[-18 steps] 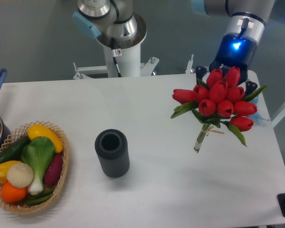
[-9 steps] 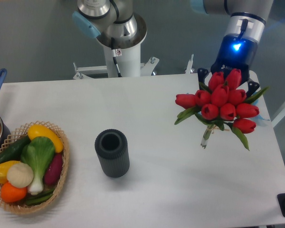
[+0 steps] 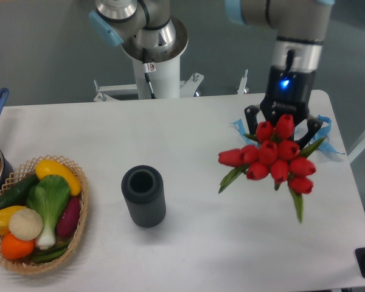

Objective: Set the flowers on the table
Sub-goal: 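Lower the held tulip bouquet onto the table beside the black cup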

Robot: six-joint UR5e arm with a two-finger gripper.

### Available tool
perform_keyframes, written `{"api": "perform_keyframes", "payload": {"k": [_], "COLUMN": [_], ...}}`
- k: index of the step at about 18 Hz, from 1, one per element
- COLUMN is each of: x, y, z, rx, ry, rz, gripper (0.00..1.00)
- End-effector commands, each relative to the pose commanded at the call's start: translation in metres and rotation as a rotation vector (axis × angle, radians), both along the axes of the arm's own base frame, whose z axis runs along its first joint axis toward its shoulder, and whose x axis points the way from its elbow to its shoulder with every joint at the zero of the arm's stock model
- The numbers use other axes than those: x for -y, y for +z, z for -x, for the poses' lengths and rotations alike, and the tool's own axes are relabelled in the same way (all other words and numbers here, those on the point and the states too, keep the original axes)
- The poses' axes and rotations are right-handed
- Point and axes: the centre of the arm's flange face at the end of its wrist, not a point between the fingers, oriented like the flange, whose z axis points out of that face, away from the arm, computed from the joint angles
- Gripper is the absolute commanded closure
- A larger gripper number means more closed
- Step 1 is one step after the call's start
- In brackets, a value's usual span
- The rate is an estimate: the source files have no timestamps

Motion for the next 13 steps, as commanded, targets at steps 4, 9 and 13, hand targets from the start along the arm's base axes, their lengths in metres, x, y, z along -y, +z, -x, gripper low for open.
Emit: {"api": "perform_keyframes", "payload": {"k": [4,9,13], "x": [-0.022,-0.047,-0.087], "y": [-0.031,-0.094,-0.177], "z": [-0.008,-0.002,0.007], "rx": [-0.05,-0.059,-0.055], "ry": [0.016,-0.022,-0.065], "rz": [0.196,0.395,0.575], "gripper": [0.59,0.6,0.59]}}
